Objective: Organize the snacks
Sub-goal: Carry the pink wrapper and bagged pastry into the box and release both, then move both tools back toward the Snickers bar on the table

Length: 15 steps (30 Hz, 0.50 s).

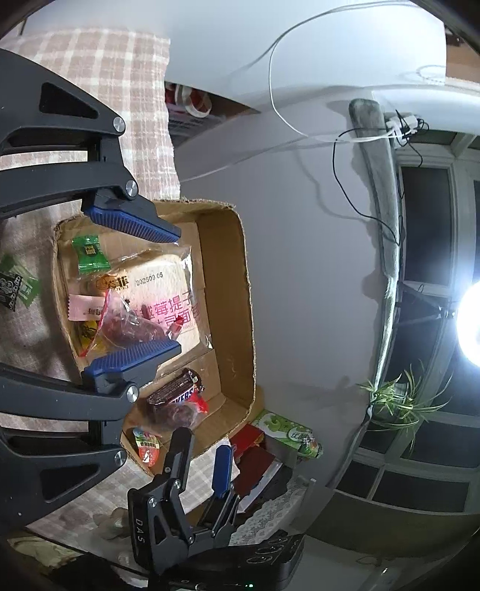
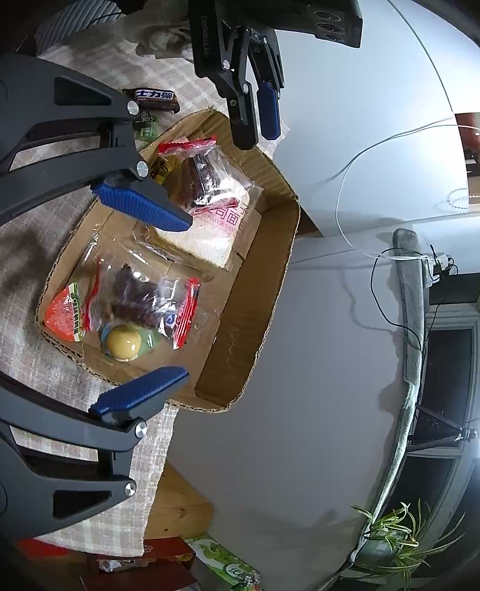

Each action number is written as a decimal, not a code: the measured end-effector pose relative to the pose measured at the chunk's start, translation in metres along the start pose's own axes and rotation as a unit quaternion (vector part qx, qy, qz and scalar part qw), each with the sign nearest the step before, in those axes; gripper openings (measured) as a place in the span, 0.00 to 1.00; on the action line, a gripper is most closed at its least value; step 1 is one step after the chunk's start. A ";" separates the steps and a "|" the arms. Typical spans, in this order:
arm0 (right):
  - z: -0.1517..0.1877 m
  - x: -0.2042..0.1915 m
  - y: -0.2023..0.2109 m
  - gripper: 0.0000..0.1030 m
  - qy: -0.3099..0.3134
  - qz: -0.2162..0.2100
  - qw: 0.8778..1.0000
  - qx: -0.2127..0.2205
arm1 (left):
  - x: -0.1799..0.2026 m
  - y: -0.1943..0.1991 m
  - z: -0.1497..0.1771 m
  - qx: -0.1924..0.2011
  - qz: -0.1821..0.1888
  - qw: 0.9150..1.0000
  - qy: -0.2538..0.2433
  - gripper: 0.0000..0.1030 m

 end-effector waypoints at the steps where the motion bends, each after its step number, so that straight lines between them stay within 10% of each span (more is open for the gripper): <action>1: 0.000 -0.001 0.001 0.76 -0.001 -0.002 1.000 0.000 | 0.000 0.002 0.000 0.000 -0.001 1.000 0.001 0.52; 15: 0.008 -0.021 0.020 0.76 -0.001 -0.014 1.000 0.009 | 0.002 0.036 0.015 0.012 -0.029 0.999 -0.010 0.52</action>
Point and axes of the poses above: each gripper's, at about its wrist camera, not at the fingertips, and y roughly against the way its jaws point, x to its right, z to its underside, the point moved 4 cm from there along -y, roughly the way its jaws point, and after that the axes turned 8 degrees about -y, right-handed, at the moved point
